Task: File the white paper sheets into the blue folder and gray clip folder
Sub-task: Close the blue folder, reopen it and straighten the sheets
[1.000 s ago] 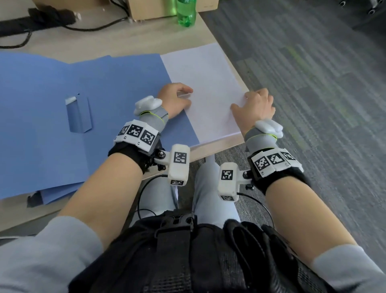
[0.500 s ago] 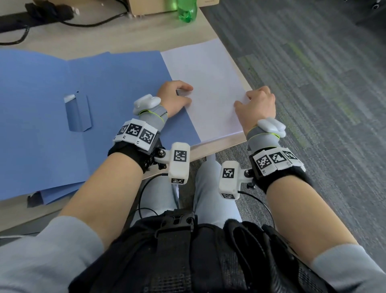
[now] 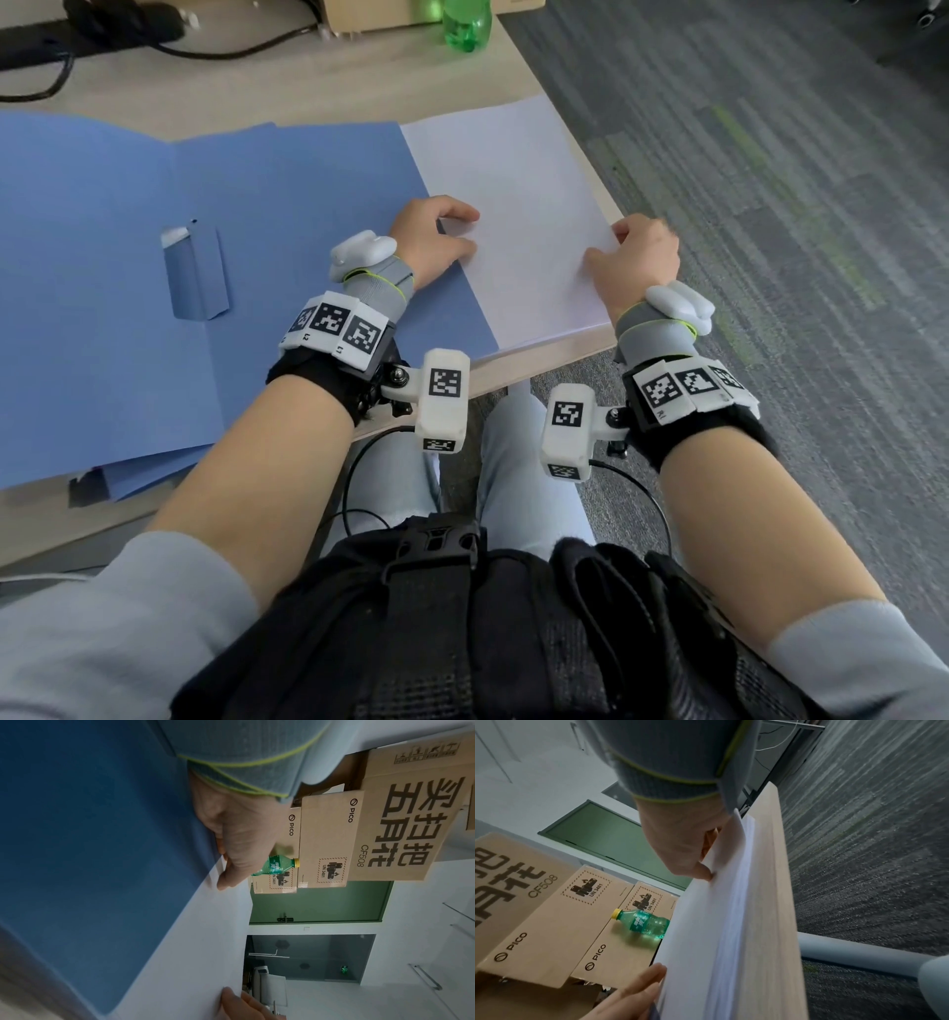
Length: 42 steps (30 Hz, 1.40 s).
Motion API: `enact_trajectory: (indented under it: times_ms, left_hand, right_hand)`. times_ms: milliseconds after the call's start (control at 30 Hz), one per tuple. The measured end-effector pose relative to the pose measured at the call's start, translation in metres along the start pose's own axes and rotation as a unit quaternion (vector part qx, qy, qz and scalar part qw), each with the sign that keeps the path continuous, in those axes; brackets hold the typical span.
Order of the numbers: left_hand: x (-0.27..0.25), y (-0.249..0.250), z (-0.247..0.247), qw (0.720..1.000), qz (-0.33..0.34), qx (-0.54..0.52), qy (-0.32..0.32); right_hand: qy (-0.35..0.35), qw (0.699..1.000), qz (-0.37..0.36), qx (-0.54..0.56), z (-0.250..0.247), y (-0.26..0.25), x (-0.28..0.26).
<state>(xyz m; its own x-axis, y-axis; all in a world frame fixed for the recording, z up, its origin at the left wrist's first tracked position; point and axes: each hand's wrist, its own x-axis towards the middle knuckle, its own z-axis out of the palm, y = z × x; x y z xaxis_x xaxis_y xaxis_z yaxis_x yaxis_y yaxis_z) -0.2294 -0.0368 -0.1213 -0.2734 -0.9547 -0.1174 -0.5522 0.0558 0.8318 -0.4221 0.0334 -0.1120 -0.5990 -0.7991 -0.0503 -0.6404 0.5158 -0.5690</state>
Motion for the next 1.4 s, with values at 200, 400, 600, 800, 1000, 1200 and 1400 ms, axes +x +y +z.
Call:
enact_trajectory:
  times_ms: [200,400,600,800,1000,1200,1400]
  left_hand:
    - [0.0,-0.002,-0.002,1.0,-0.001,-0.003,0.002]
    - [0.001,-0.003,-0.002,1.0,-0.005,-0.005,-0.004]
    - [0.002,-0.004,-0.002,1.0,-0.007,-0.014,-0.008]
    - [0.002,-0.004,-0.002,1.0,-0.003,-0.022,-0.006]
    - [0.002,-0.005,-0.002,1.0,0.001,-0.027,-0.003]
    - [0.002,-0.005,-0.002,1.0,0.002,-0.03,-0.003]
    - [0.001,-0.004,-0.003,0.999,0.001,-0.031,-0.009]
  right_hand:
    - [0.002,0.998,-0.033,-0.047,0.004,-0.003,-0.005]
    - [0.026,0.995,-0.082,-0.053,0.008,0.0,-0.009]
    - [0.035,0.996,-0.059,-0.056,0.005,-0.003,-0.008]
    - [0.04,0.997,-0.058,-0.033,0.006,-0.004,-0.003]
    - [0.048,0.997,-0.054,-0.023,0.005,-0.005,0.002]
    - [0.037,0.998,-0.029,-0.031,0.004,-0.008,0.002]
    - [0.05,0.998,-0.046,0.014,-0.003,-0.017,-0.003]
